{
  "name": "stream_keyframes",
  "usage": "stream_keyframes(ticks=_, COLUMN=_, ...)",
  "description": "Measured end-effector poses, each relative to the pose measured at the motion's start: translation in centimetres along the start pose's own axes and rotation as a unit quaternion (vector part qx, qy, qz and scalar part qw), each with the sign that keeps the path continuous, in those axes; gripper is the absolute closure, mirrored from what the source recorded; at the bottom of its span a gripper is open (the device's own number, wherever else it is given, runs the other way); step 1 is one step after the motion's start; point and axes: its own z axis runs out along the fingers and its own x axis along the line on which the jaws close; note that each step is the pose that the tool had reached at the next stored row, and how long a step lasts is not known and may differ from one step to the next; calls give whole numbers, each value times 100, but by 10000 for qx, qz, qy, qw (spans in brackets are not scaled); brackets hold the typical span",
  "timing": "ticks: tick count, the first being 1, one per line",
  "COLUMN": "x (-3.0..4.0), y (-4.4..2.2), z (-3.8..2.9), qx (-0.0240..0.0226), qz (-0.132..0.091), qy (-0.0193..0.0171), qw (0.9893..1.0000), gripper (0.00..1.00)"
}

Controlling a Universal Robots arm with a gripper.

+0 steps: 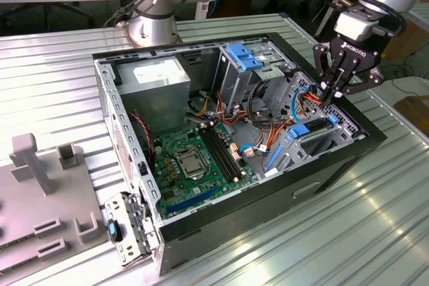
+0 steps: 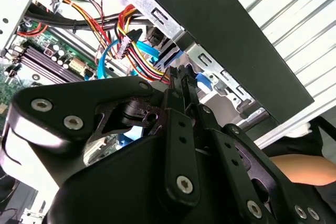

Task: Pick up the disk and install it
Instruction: 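Insert the first disk wire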

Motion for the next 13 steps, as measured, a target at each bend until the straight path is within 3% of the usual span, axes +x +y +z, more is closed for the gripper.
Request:
stream_keyframes(ticks=4, x=-2, y=-1, z=20, qx=-30, qz=277, qy=-13, qw=9996, gripper=83)
stream_keyframes(ticks=7, x=-4, y=-2, z=34, qx=-58, qz=543, qy=-26, qw=9985, gripper=83)
stream_keyframes(ticks=13, x=-16, y=66, z=37, qx=-44, qz=578, qy=-41, qw=9983, gripper=83)
